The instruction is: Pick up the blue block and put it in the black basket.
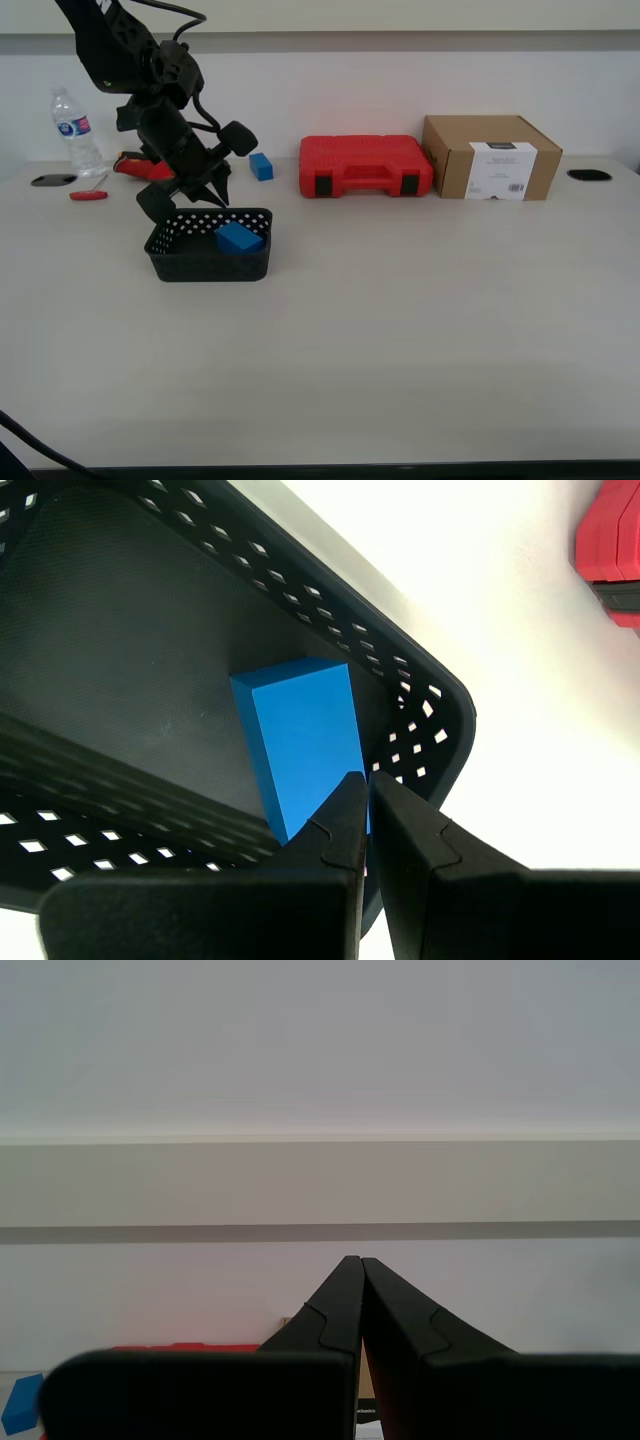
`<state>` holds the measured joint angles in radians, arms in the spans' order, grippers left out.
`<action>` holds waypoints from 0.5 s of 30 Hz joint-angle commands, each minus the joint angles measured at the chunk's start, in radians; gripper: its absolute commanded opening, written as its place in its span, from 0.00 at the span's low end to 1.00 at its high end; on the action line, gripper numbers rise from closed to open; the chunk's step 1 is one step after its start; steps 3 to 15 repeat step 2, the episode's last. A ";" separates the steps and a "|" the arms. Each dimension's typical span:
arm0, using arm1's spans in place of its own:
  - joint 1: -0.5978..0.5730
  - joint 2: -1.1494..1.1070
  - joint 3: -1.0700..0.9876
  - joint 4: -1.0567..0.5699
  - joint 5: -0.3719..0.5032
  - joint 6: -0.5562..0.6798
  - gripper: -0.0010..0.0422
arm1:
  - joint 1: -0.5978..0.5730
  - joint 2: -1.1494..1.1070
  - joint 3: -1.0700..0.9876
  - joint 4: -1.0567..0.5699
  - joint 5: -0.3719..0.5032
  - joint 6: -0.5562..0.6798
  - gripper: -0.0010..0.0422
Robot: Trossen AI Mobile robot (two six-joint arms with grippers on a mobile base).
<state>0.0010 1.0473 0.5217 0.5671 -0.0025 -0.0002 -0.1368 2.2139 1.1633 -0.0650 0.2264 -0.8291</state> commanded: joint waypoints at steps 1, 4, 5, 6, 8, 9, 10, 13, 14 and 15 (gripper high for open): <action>0.000 0.000 0.001 0.001 0.000 0.000 0.02 | 0.000 0.000 0.000 0.002 -0.002 -0.001 0.02; 0.000 0.000 0.001 0.001 0.000 0.000 0.02 | 0.000 0.000 0.000 0.002 -0.002 -0.001 0.02; 0.000 0.000 0.001 0.001 0.000 0.000 0.02 | 0.000 0.000 0.000 0.002 -0.002 -0.001 0.02; 0.000 0.000 0.001 0.001 0.000 0.000 0.02 | 0.000 0.000 0.000 0.002 -0.002 -0.001 0.02; 0.000 0.000 0.001 0.001 0.000 0.000 0.02 | 0.000 0.000 0.000 0.002 -0.002 -0.001 0.02; 0.000 0.000 0.001 0.001 0.000 0.000 0.02 | 0.000 0.000 0.000 0.002 -0.002 -0.001 0.02; 0.000 0.000 0.001 0.001 0.000 0.000 0.02 | 0.000 0.000 0.000 0.002 -0.002 -0.001 0.02; 0.000 0.000 0.001 0.001 0.000 0.000 0.02 | 0.000 0.000 0.000 0.002 -0.002 -0.001 0.02; 0.000 0.000 0.001 0.001 0.000 0.000 0.02 | 0.000 0.000 0.000 0.002 -0.002 -0.001 0.02; 0.000 0.000 0.001 0.001 0.000 0.000 0.02 | 0.000 0.000 0.000 0.002 -0.002 -0.001 0.02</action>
